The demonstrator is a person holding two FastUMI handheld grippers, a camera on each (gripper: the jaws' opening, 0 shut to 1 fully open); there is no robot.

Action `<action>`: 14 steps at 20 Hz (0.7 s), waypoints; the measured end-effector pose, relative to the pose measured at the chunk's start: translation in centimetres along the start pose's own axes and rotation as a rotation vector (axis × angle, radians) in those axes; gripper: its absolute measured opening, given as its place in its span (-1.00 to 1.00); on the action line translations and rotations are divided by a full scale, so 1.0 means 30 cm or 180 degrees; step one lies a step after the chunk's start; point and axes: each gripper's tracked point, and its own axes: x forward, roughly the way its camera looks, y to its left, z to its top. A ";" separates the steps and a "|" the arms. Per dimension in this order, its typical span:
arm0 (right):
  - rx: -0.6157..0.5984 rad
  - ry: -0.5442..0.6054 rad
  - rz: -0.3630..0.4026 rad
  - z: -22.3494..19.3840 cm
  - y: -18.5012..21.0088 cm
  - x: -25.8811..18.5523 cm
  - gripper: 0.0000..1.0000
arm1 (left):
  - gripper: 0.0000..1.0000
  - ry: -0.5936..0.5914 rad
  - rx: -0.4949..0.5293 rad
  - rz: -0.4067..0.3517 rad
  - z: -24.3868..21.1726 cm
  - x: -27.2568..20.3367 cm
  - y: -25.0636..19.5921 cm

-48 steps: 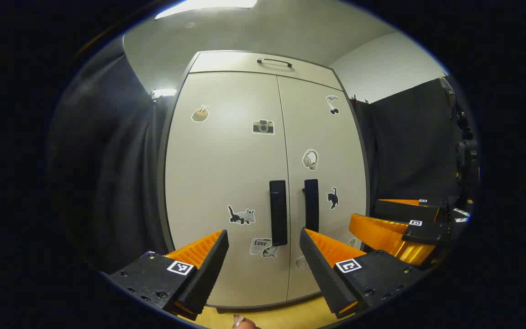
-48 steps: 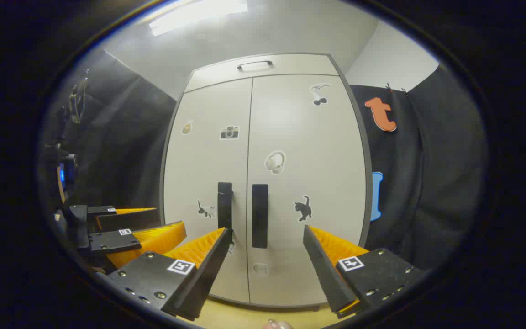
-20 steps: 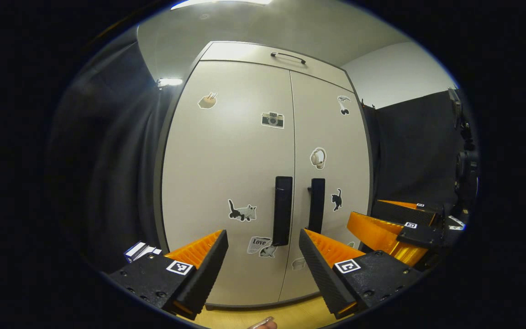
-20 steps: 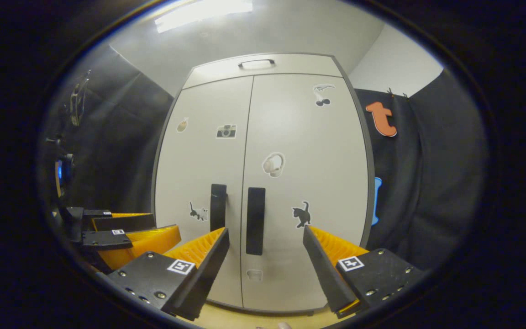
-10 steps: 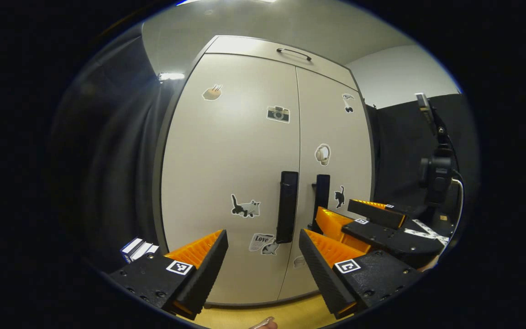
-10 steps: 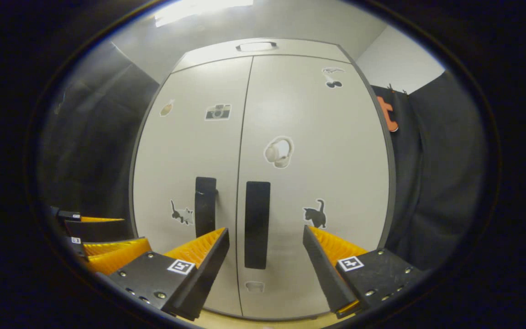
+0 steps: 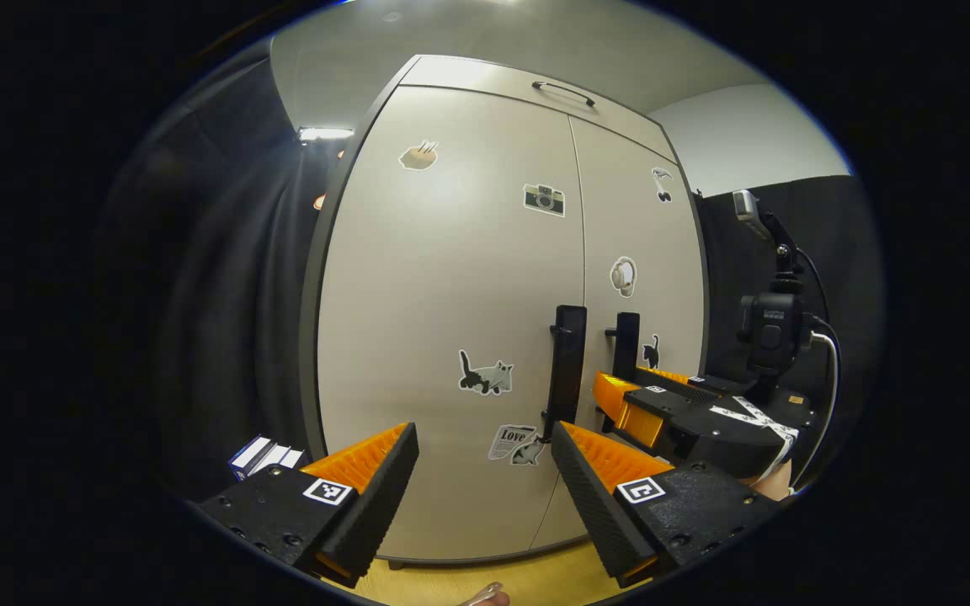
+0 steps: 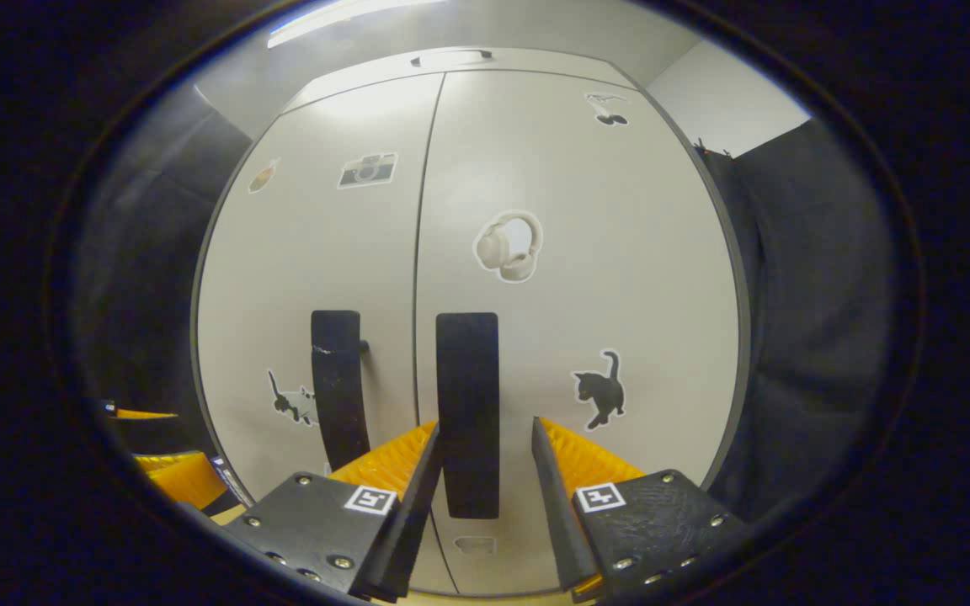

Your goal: Open the right door of the double-door shoe cabinet with the right hand, and open the left door with the left hand.

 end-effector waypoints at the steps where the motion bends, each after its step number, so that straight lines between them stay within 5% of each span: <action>1: 0.0007 0.0026 0.0055 -0.005 0.015 0.003 0.25 | 0.97 0.0005 -0.0002 -0.0010 -0.001 0.003 0.005; 3: 0.0033 0.0046 0.0123 -0.010 0.038 0.015 0.08 | 0.97 0.0017 -0.0014 -0.0026 -0.006 0.006 0.015; 4: 0.0013 0.0031 0.0085 -0.004 0.033 -0.002 -0.23 | 0.96 0.0020 -0.0028 -0.0037 -0.009 0.009 0.017; 5: -0.0031 0.0025 0.0047 -0.006 0.033 0.005 -0.31 | 0.96 0.0026 -0.0041 -0.0045 -0.011 0.010 0.018; 14: -0.0157 0.0070 0.0075 -0.008 0.035 0.004 -0.40 | 0.96 0.0044 -0.0061 -0.0082 -0.019 0.011 0.034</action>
